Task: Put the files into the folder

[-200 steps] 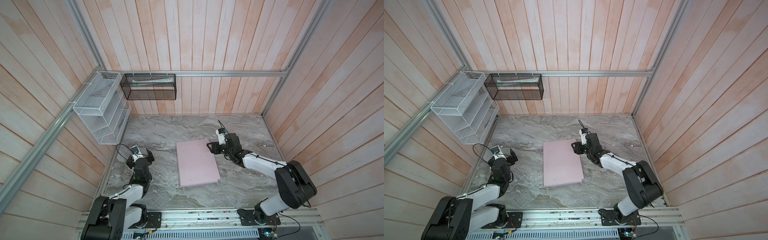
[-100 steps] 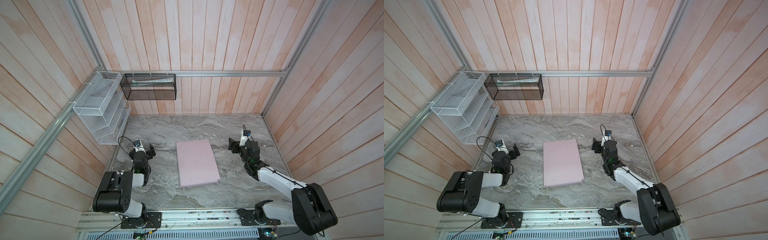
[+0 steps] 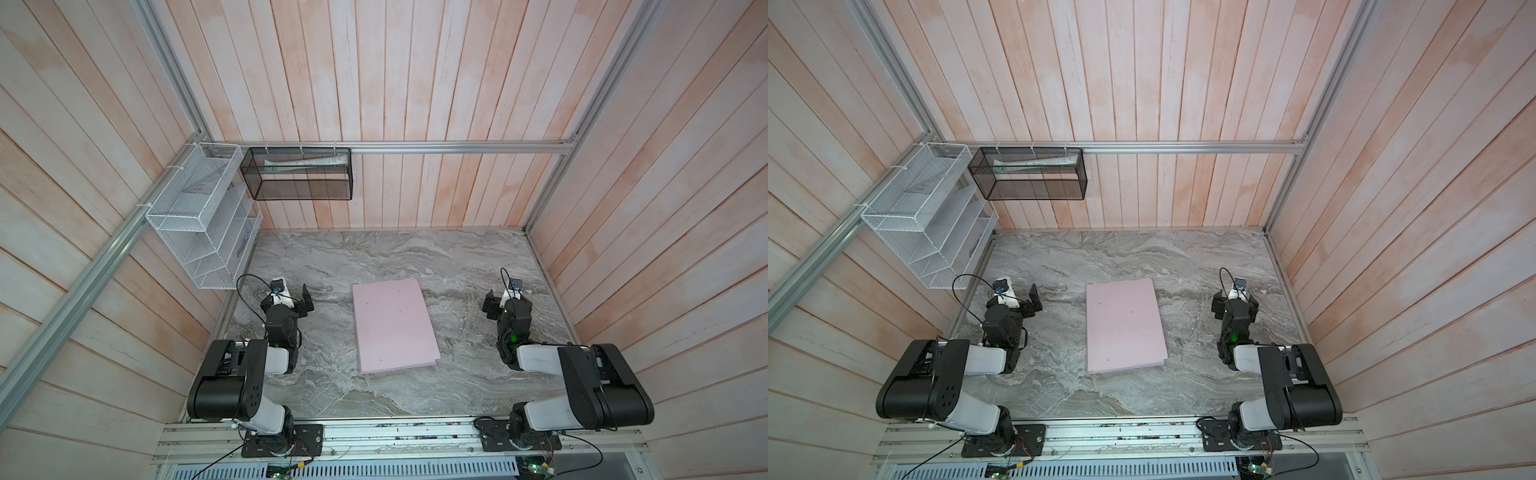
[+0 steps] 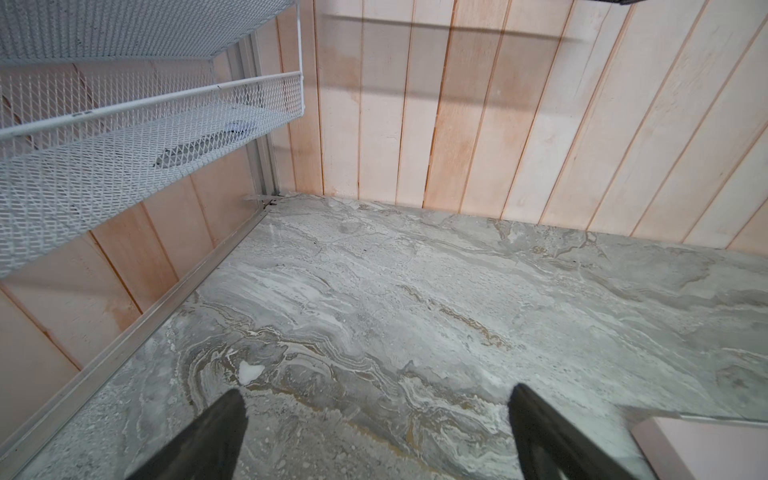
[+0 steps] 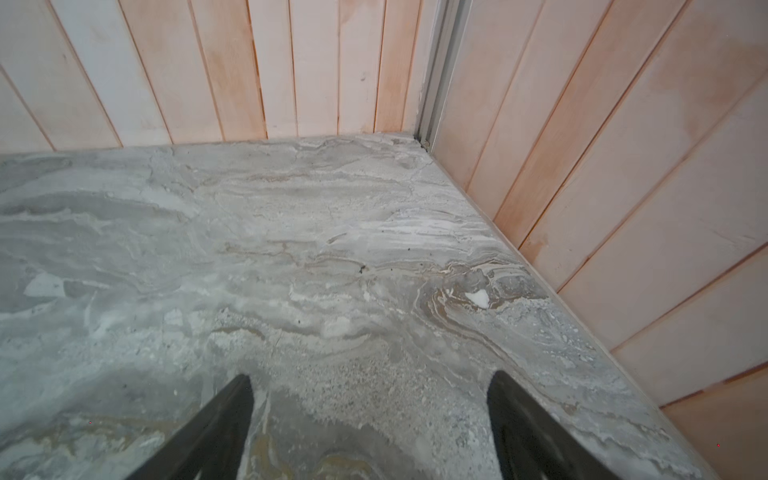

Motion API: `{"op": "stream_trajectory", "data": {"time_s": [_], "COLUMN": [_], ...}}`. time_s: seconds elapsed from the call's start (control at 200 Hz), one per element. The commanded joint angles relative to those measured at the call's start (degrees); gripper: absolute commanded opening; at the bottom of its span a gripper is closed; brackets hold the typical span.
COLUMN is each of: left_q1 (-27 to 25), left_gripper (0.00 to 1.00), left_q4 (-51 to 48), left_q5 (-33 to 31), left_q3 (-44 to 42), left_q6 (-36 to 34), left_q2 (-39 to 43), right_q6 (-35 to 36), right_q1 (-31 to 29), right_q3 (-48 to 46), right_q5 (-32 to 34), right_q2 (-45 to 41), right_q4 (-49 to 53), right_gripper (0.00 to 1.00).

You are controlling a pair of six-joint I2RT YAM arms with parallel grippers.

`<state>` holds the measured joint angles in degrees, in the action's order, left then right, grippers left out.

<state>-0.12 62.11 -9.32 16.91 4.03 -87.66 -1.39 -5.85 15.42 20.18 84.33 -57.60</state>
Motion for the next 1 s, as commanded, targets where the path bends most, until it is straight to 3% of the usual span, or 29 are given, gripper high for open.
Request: {"op": "stream_trajectory", "data": {"time_s": [0.0,0.14,0.185,0.275,0.99], "left_q1": [0.1,0.1,0.1,0.1,0.9], "left_gripper": [1.00,1.00,1.00,1.00,1.00], "left_q4": [1.3,1.3,1.3,1.6,0.7], "left_q5": [0.5,0.6,0.5,0.4,2.4], "left_q3": [-0.6,-0.6,-0.6,-0.7,-0.2], "left_q6": [-0.9,-0.9,-0.9,-0.9,-0.5], "left_q2": [-0.3,-0.3,-0.4,-0.3,-0.4], "right_q6": [1.5,-0.1,-2.3,-3.0,-2.2], "right_q1": [1.9,4.4,6.0,6.1,5.7], "right_q3": [-5.1,-1.4,-2.7,-2.9,-2.3], "right_q5": [-0.7,-6.0,-7.3,-4.8,-5.2], "right_q2": [2.4,2.8,3.4,3.1,2.8], "right_q4": [-21.3,-12.1,-14.5,-14.6,-12.9], "right_gripper": [0.89,0.88,0.98,0.98,0.98]}}
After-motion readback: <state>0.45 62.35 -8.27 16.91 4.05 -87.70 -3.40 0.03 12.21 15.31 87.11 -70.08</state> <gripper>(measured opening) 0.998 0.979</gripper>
